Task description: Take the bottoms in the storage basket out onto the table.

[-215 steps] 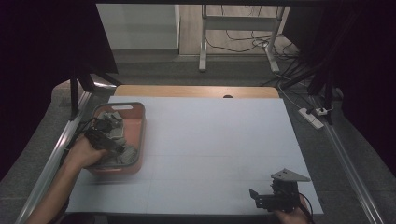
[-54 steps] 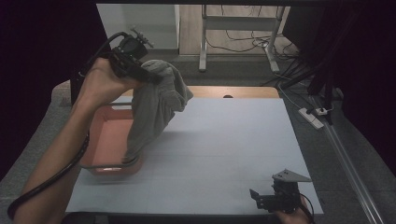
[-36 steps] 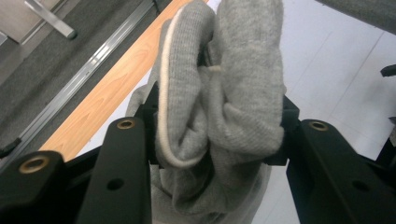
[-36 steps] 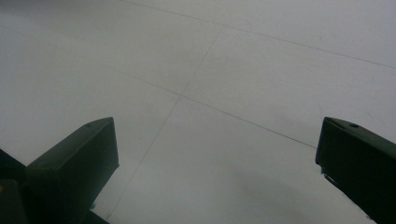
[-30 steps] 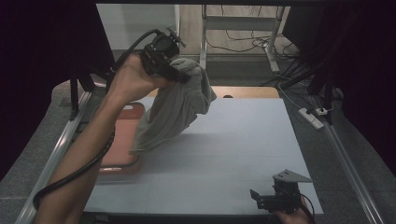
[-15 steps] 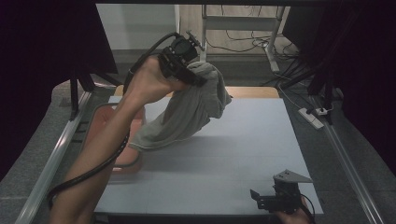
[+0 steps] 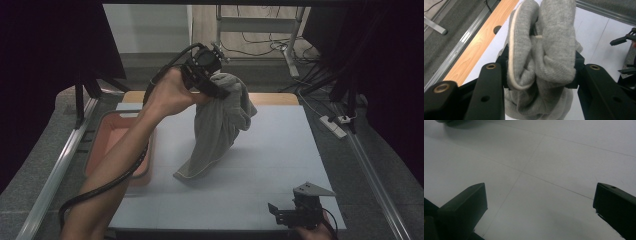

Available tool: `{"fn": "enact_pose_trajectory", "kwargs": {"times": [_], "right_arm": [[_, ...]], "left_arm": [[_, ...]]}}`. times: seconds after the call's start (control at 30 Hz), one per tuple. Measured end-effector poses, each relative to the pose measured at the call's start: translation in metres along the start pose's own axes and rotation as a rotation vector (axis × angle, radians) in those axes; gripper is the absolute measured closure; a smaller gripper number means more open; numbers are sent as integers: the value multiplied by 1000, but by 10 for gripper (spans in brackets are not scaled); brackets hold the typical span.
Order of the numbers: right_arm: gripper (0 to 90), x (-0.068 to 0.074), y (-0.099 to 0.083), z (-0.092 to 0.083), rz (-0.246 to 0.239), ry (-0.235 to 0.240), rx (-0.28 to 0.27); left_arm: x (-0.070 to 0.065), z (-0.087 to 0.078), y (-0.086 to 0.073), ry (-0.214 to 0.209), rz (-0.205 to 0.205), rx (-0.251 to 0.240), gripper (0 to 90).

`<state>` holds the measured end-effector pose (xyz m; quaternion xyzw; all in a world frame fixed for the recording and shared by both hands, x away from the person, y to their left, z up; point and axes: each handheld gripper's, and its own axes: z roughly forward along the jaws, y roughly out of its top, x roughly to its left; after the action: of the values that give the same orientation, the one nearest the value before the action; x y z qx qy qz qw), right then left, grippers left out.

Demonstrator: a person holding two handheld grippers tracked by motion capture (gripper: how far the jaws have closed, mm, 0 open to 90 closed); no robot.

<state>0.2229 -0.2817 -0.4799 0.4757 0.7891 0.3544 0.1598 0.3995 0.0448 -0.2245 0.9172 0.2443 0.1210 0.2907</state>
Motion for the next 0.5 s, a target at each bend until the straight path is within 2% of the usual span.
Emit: {"fn": "enact_pose_trajectory", "kwargs": {"times": [0.3,0.5], "right_arm": [[0,0,0,0,-3,2,0],[0,0,0,0,-2,1,-2]], "left_arm": [[1,12,-6,17,-6,6,543],[5,22,-14,41,0,33,542]]}}
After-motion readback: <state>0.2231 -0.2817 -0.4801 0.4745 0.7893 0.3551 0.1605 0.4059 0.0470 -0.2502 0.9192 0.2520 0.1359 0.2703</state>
